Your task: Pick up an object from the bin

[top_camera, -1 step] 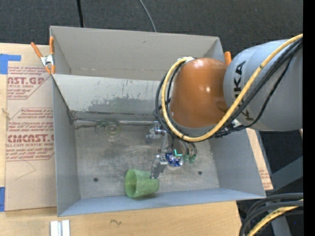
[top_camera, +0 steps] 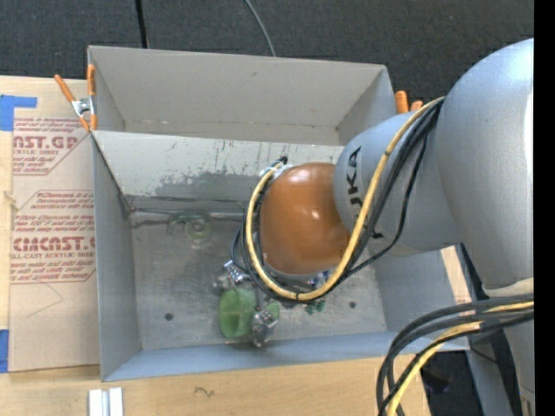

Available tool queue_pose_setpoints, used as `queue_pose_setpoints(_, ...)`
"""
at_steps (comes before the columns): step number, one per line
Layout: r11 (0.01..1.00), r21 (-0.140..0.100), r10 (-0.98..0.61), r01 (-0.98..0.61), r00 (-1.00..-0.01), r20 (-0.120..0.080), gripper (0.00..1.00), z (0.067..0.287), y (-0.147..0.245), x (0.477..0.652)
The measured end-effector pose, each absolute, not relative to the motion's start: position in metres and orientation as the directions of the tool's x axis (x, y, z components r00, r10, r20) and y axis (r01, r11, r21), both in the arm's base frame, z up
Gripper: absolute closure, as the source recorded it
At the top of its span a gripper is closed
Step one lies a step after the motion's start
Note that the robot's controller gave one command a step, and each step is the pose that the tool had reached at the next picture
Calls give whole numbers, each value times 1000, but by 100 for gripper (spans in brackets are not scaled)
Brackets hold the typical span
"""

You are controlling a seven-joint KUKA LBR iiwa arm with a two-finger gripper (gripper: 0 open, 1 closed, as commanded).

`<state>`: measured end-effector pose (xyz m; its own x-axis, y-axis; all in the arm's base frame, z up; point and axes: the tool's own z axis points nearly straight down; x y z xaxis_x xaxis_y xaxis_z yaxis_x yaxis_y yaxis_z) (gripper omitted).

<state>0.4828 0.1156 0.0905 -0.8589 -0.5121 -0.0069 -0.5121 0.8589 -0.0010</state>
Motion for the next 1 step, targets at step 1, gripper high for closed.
queue_pose_setpoints(1,878,1,-478,-478,-878,0,0,100,85,479)
